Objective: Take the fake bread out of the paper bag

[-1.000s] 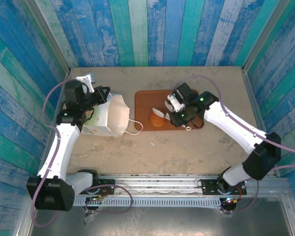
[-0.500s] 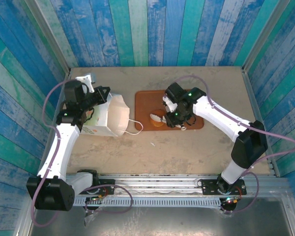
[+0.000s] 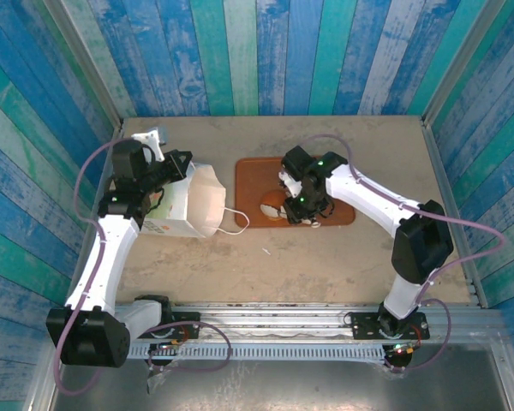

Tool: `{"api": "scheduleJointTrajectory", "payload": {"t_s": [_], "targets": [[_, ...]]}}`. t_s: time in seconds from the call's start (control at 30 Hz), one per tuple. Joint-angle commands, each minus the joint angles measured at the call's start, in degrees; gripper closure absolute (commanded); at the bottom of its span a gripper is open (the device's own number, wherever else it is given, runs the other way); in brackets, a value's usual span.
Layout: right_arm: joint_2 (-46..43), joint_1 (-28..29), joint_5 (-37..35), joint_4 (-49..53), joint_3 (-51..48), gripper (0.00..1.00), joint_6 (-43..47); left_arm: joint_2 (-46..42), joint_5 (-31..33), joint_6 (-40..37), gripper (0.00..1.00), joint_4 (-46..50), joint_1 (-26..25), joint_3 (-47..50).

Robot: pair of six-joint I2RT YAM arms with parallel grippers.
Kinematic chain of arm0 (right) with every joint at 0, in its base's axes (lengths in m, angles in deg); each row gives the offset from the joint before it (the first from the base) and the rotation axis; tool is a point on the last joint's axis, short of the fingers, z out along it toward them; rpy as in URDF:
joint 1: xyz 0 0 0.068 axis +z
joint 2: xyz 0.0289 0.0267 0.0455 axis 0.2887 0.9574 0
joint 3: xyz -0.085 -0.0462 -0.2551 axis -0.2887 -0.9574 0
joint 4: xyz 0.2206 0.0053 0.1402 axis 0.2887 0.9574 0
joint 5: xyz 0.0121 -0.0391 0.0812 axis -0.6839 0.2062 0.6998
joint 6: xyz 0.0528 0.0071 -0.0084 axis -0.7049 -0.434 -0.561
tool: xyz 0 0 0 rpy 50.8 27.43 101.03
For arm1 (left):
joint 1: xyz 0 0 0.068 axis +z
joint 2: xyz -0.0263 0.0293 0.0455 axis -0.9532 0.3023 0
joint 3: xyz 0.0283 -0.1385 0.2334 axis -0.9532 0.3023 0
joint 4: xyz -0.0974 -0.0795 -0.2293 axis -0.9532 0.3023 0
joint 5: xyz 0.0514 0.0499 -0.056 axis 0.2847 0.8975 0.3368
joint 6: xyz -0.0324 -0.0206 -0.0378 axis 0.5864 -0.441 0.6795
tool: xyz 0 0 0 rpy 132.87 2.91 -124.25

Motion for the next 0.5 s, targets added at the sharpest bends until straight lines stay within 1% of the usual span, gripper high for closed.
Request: {"api": "scheduleJointTrajectory", "payload": {"t_s": [0.0, 0.17, 0.27, 0.37, 0.4, 0.47], "targets": [[-1.8, 0.1, 0.6, 1.7, 1.8, 0.49, -0.2, 0.7, -0.7, -0.5, 1.0, -1.5, 0.0, -0.2], [-7.2, -0.1, 0.1, 4.4, 0.2, 0.49, -0.6, 0.8, -0.8, -0.6, 1.0, -1.6, 0.0, -0.2], [-11.8, -1.4, -0.1, 5.5, -2.9, 0.49, -1.5, 0.9, -1.1, -0.8, 1.0, -1.8, 0.0, -0.2], [-16.3, -4.0, 0.8, 6.6, -7.5, 0.5, -2.3, 1.0, -1.8, -0.9, 1.0, -2.0, 0.0, 0.0], [-17.9, -6.6, 1.6, 6.8, -9.2, 0.5, -2.3, 1.0, -2.1, -1.0, 1.0, -1.9, 0.0, -0.1], [-20.8, -9.4, 2.4, 7.2, -12.3, 0.5, -2.3, 1.0, -2.4, -1.3, 1.0, -1.7, 0.0, -0.2]]}}
